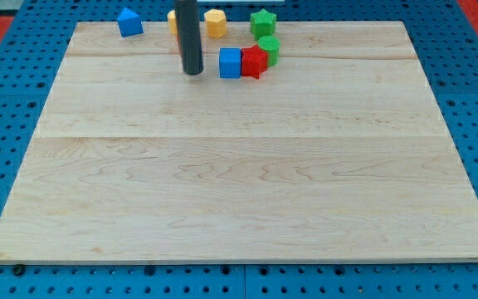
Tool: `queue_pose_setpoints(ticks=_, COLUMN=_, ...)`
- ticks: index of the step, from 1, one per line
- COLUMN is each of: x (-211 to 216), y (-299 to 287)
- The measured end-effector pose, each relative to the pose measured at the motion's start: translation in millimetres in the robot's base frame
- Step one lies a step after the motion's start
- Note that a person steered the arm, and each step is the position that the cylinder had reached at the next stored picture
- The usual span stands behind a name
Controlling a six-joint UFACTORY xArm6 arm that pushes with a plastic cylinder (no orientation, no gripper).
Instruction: Point your arm towards green circle
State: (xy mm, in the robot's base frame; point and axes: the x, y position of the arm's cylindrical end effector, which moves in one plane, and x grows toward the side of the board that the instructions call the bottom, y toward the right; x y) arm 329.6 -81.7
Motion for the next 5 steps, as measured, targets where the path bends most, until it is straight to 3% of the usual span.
queue_pose_setpoints(ticks=1, x=25.3, y=21.3)
queue_pose_setpoints(ticks=3, x=22.9, y=137.7)
queue_pose_setpoints(ticks=5, x=-17.0, y=196.8)
